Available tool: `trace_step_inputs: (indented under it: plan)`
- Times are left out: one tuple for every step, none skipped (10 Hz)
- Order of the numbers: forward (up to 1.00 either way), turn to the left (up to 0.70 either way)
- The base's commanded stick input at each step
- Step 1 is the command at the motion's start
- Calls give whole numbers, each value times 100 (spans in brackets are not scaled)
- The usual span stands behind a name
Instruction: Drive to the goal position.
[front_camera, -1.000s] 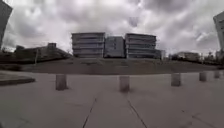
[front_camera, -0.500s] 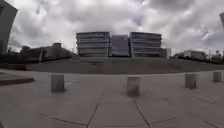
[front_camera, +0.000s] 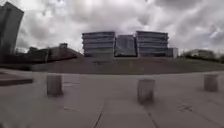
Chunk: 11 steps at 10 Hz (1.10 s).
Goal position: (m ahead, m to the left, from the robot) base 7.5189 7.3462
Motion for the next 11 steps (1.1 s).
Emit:
trace_step_inputs:
  plan:
    - [100, 20]
    - [100, 21]
    - [100, 21]
    - [100, 21]
    - [100, 21]
    - [100, 22]
    - [100, 23]
    - [100, 24]
    - [100, 24]
    - [100, 24]
    - [100, 24]
